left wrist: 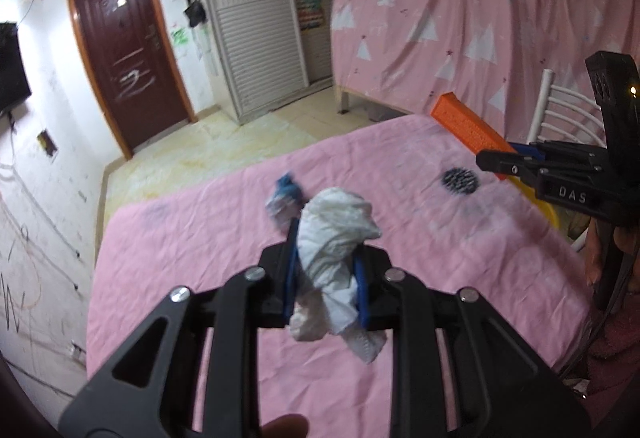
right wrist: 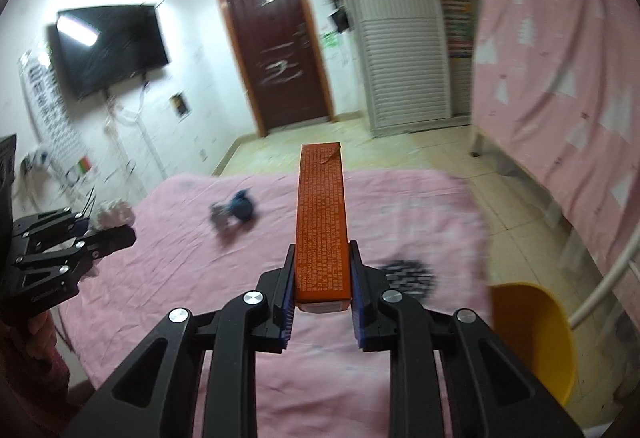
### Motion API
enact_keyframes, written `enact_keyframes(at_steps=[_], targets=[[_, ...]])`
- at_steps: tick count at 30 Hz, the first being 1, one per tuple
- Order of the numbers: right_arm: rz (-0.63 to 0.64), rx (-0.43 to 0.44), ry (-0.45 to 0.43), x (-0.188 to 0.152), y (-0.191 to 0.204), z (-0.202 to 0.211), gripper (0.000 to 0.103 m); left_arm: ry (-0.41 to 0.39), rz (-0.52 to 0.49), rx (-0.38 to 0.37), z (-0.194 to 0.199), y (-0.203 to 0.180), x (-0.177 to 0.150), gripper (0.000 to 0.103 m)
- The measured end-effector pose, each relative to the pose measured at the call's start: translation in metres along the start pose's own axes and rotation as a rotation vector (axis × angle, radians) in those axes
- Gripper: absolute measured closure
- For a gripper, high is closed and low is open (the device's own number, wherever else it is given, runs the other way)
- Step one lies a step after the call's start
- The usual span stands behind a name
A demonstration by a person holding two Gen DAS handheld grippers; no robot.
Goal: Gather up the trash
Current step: 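Carry the tissue and orange box to the yellow bin and release both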
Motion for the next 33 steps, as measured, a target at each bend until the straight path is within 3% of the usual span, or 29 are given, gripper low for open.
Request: enact_keyframes(at_steps=[11,28,30,33], targets=[[-0.153,-0.134,-0.041,-0.016,-0.101,0.021,0.087,-0.003,-0.106,-0.093,-0.035,-0.079,0.054,0.082],[-0.288,-0.202,-0.018,-0.046,-0.184,0.021,0.085,0.085,-0.159,-0.197,-0.094,-0.176,0.092,0.082],[-0.300,-0.205,-0.010,-0.048,-0.190,0.019,0.083,0.097,-0.154,-0.215,-0.101,-0.185,0.095,0.082],[-0.315,-0.220,-0.009,-0.051,-0.196,0.019,0.064,0.122,-0.134,-0.244,-0.114,-0.195,0.099,0.082]])
Point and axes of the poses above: each gripper's, at about its wrist camera, not at the fingertips, and z roughly against the way its jaws point, y to its left, x to its top, the point moved 2 cm from there along -z, roughly the way its jaws point, and after that the axes turned 11 degrees about -x, right-handed, at the moved point
